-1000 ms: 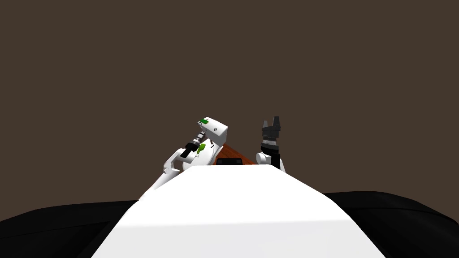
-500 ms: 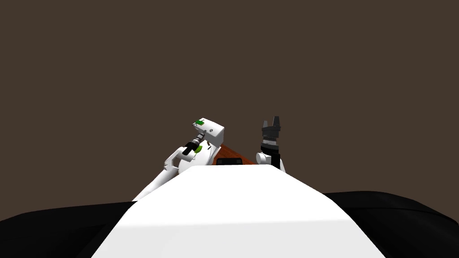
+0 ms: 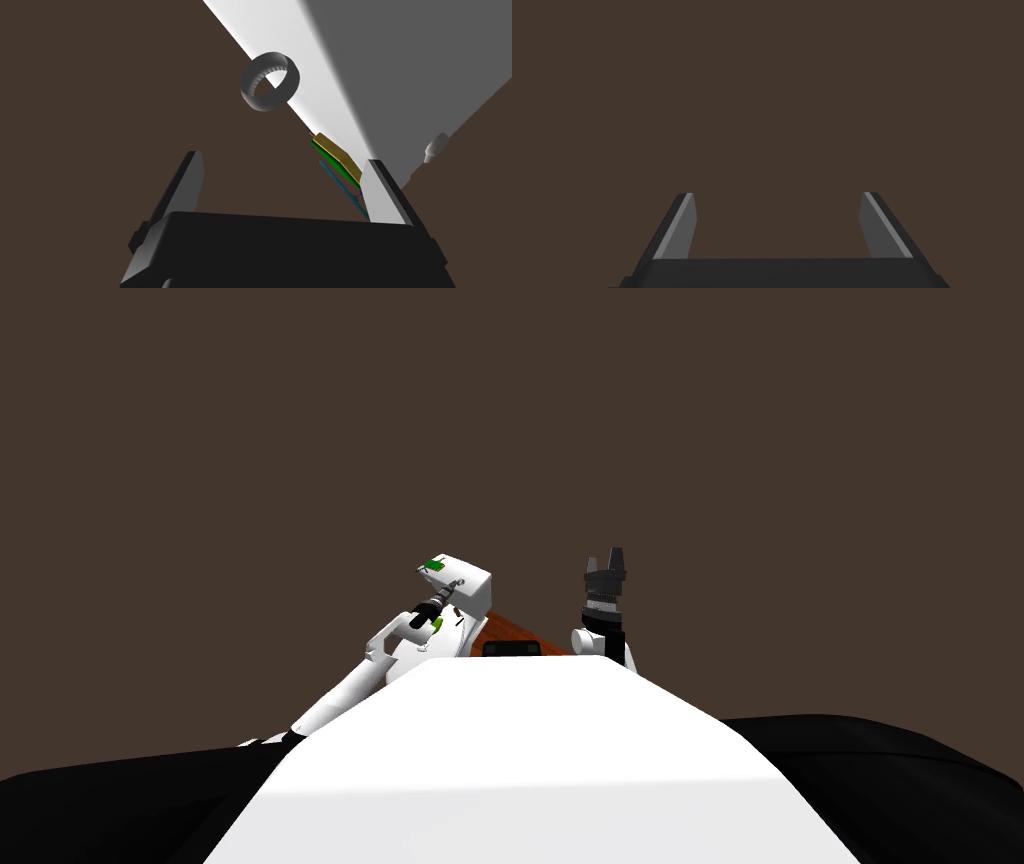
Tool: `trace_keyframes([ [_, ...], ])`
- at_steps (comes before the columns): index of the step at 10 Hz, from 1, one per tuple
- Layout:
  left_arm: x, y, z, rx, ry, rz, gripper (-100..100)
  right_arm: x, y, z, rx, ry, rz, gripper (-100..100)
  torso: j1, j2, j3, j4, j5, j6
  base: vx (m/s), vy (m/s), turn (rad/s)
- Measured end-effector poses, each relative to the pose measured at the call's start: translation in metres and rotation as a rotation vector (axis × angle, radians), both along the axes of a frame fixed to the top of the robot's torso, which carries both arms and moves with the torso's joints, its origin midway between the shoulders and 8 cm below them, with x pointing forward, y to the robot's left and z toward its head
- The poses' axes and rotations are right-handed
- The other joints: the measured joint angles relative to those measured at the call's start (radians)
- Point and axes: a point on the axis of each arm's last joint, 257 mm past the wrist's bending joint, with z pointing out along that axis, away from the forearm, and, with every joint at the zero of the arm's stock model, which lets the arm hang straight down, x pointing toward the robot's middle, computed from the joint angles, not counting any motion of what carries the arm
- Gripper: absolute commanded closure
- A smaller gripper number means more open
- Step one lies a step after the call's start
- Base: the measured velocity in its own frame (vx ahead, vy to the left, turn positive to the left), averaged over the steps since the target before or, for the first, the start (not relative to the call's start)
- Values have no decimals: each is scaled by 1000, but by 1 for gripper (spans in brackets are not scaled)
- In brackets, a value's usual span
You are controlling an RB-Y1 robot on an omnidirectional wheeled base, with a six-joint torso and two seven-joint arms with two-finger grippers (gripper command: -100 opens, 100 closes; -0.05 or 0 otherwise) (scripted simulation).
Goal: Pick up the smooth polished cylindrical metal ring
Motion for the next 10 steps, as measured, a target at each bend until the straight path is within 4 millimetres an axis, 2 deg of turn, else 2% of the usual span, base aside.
trace_keyframes([
  [6, -1, 48, -20, 124, 101, 87, -100, 0, 0, 0, 0, 0, 0, 0, 1, 0, 0, 0, 0, -1, 22, -62, -85],
  [9, -1, 70, -23, 179, 139, 128, -100, 0, 0, 0, 0, 0, 0, 0, 2, 0, 0, 0, 0, -1, 19, -35, -64],
  [10, -2, 71, -24, 181, 142, 131, 0, 0, 0, 0, 0, 0, 0, 0, 4, 1, 1, 0, 1, -1, 0, 0, 0],
])
